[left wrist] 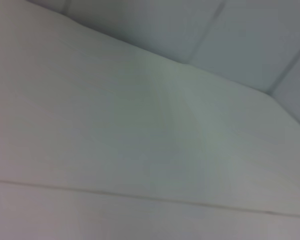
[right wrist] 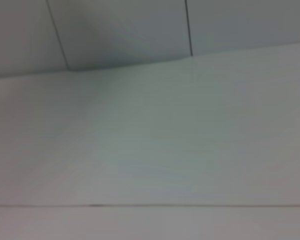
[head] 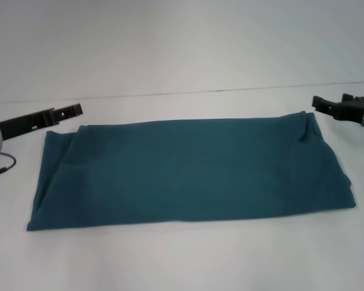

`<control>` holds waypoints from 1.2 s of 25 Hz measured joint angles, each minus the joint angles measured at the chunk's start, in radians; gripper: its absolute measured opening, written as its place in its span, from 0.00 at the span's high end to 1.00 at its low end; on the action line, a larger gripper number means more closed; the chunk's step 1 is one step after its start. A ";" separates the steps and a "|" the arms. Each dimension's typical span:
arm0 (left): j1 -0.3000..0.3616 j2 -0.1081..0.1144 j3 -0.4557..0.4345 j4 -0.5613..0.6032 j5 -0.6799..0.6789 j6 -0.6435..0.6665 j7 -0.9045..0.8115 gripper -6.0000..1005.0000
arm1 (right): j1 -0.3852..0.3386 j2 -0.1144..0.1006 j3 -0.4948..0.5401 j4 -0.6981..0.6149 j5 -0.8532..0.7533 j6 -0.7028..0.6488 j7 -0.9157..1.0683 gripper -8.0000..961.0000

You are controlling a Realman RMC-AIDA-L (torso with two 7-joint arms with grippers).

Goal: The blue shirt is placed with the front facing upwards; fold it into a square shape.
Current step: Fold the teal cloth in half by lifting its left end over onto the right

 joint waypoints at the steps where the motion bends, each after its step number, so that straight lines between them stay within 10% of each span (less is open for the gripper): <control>1: 0.012 -0.002 0.000 0.021 -0.001 0.047 0.000 0.14 | -0.019 0.000 0.001 -0.011 0.017 -0.037 0.000 0.22; 15: 0.140 -0.008 0.023 0.127 -0.008 0.272 0.001 0.11 | -0.206 -0.077 -0.006 -0.107 0.046 -0.483 0.235 0.13; 23: 0.173 -0.004 0.026 0.132 0.001 0.290 -0.005 0.11 | -0.206 -0.148 -0.006 -0.113 -0.116 -0.569 0.456 0.13; 30: 0.188 0.003 0.026 0.134 0.019 0.310 -0.009 0.11 | -0.209 -0.168 -0.006 -0.157 -0.164 -0.620 0.532 0.13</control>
